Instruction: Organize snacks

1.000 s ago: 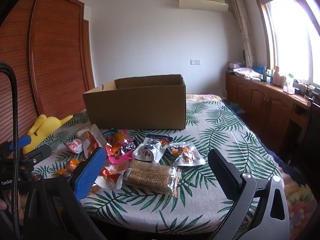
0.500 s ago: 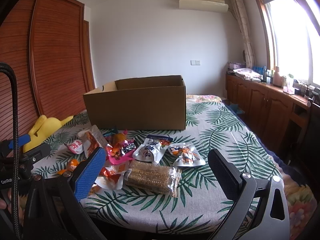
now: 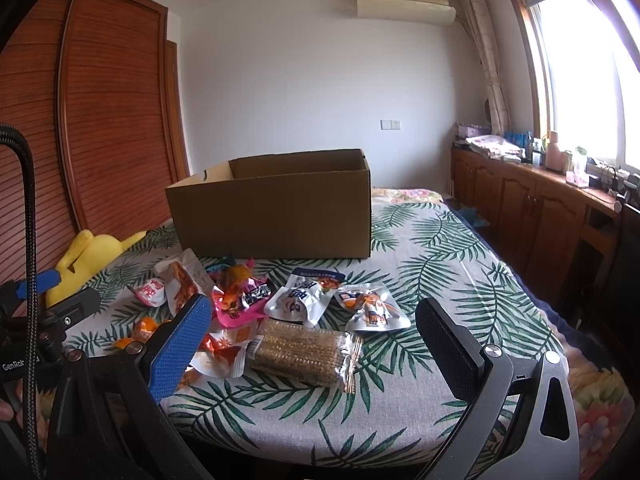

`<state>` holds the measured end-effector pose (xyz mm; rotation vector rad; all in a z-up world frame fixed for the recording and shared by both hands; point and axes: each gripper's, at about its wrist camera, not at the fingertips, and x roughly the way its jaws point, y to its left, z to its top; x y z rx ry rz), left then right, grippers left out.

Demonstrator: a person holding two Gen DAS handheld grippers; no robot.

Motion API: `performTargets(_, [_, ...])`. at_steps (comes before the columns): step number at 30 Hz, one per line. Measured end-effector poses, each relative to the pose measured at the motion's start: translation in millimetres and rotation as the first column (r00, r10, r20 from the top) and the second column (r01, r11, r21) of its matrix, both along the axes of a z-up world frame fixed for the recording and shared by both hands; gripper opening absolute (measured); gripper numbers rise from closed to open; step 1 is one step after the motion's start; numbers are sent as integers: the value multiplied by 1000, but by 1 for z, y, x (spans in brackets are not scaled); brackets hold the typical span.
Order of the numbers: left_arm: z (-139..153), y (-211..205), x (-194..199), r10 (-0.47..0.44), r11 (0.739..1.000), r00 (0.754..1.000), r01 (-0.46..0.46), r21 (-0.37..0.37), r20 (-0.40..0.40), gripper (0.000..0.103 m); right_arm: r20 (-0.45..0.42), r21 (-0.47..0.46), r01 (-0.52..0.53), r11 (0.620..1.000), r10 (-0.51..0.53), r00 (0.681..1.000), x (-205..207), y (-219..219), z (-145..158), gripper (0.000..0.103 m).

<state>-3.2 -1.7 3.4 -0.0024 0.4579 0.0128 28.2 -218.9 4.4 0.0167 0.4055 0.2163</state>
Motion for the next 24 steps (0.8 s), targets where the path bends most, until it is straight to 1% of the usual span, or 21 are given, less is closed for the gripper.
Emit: performTargets(24, [4,1,-1,2,1000,1000,-2,2,14,98,2,2,0,1000,0,1000,-1,0,0,103])
